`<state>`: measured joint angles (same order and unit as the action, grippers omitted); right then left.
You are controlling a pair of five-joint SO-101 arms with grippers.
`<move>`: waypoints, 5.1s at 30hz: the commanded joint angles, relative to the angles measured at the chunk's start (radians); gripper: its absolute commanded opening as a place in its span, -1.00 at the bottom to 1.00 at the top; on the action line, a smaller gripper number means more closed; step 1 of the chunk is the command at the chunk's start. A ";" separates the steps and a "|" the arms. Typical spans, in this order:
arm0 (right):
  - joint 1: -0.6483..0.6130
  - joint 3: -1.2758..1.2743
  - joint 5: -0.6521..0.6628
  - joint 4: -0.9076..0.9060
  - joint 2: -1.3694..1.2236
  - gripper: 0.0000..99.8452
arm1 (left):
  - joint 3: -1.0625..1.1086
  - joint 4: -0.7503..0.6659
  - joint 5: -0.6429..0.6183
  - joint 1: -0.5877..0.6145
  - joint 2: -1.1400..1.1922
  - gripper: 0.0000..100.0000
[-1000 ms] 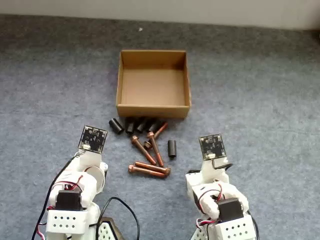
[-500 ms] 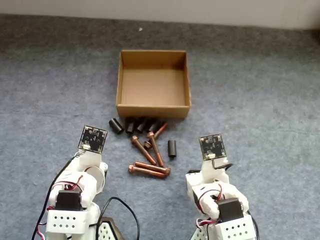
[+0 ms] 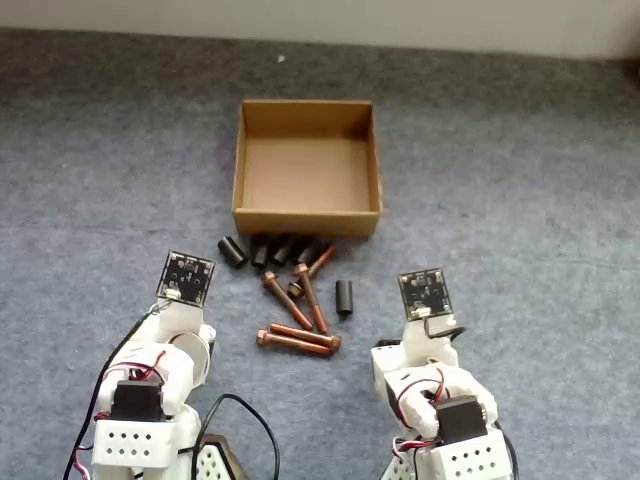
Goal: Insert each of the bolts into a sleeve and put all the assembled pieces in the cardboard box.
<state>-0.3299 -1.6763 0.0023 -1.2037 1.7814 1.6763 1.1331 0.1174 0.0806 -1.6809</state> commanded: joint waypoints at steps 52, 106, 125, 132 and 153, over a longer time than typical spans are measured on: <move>-0.119 0.909 0.123 -0.058 -0.877 -0.78 | -0.076 0.005 0.011 0.148 -0.010 -0.98; -0.047 1.001 -0.009 0.208 -1.380 -0.99 | -0.151 0.080 0.153 0.145 -0.008 -0.99; 0.197 0.888 -0.150 0.374 -1.328 -0.99 | -0.394 0.150 0.160 -0.104 0.005 -0.99; 0.314 0.889 -0.178 0.374 -1.328 -0.99 | -0.455 0.150 0.163 -0.248 0.041 -0.99; 0.406 0.888 -0.180 0.437 -1.328 -0.99 | -0.924 0.066 0.460 -0.582 1.132 -0.73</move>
<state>0.0614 -0.8063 -0.1695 -0.7848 0.4097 0.8263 1.2467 0.4994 -0.4611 -0.7066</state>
